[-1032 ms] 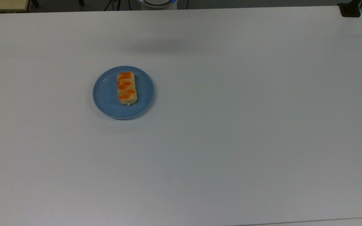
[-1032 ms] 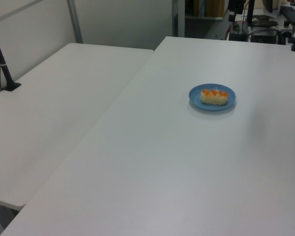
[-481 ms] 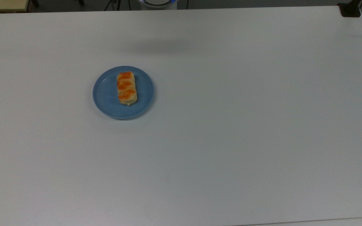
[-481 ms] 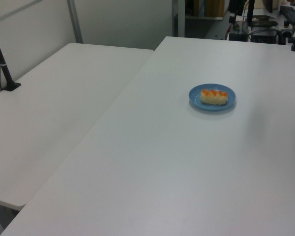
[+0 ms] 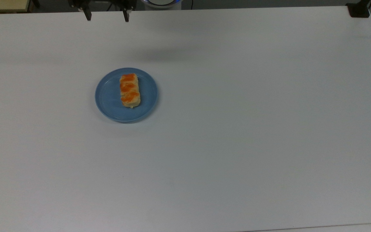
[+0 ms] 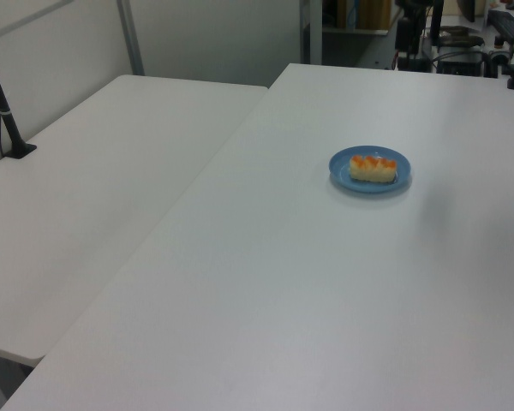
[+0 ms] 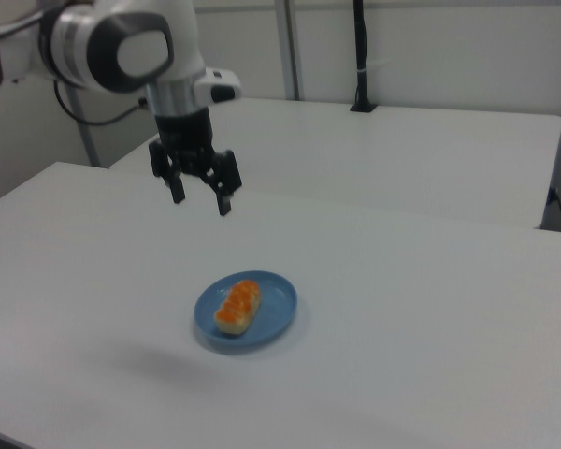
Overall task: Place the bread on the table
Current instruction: 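Move the gripper down over the bread on the blue plate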
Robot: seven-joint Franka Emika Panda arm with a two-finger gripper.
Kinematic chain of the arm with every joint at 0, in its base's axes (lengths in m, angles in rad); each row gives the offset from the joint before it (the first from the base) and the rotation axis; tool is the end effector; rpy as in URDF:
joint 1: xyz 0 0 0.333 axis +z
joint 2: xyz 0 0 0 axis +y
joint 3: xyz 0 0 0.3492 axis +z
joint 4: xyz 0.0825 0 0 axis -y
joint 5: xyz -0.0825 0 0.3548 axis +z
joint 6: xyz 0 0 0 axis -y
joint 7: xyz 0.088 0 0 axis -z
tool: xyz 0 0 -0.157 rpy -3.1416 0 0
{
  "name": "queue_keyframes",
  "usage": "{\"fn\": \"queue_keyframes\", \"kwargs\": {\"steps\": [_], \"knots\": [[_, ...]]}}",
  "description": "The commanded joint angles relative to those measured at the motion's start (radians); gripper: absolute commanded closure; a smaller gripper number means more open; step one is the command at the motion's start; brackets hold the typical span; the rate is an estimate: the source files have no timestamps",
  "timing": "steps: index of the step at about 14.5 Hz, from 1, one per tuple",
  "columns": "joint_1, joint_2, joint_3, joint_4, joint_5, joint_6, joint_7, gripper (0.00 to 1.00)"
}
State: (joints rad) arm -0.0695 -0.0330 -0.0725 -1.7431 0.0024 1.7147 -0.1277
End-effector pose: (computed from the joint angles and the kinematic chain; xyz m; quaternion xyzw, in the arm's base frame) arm 0.5172 -0.0741 0.5605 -1.0000 0.0073 -0.0026 0.0021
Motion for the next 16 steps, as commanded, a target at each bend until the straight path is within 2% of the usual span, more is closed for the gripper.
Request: {"fn": "queue_keyframes", "kwargs": {"steps": [1,3,5,16], "knots": [[0.014,-0.016,-0.007,-0.180,0.002,0.185,-0.020,0.00],[0.014,-0.015,-0.007,-0.268,0.002,0.317,-0.012,0.00],[0.013,0.011,-0.007,-0.311,0.002,0.394,-0.006,0.00],[0.020,0.174,-0.006,-0.309,0.001,0.508,-0.017,0.00]]}}
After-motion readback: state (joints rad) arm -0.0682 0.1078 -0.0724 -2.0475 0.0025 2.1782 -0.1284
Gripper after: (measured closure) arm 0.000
